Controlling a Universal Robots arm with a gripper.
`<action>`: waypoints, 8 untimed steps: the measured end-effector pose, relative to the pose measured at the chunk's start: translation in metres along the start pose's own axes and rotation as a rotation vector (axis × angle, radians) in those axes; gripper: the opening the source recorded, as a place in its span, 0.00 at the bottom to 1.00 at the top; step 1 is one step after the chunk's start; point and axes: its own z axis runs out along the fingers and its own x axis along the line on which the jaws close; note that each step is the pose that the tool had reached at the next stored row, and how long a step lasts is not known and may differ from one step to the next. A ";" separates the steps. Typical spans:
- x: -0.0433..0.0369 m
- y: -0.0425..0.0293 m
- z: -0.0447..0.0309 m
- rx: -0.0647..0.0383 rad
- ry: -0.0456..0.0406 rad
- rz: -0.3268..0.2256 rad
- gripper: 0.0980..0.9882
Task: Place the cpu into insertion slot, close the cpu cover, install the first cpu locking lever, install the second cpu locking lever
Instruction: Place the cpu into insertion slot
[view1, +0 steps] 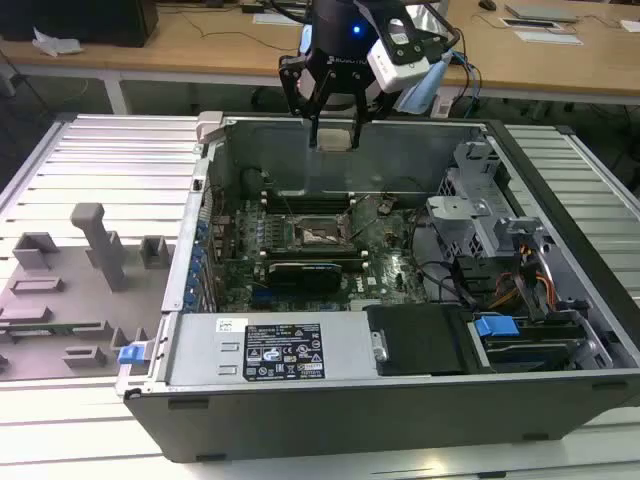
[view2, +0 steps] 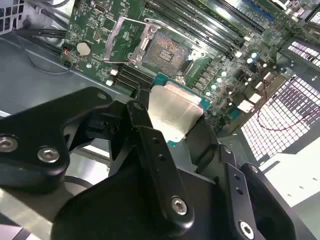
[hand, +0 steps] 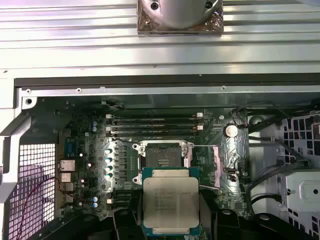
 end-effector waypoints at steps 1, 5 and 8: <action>0.0000 0.0000 0.0000 0.000 0.0000 0.000 0.50; 0.0000 0.0000 0.0000 0.000 0.0000 0.000 0.50; 0.0001 0.0000 0.0002 0.001 -0.0003 0.000 0.50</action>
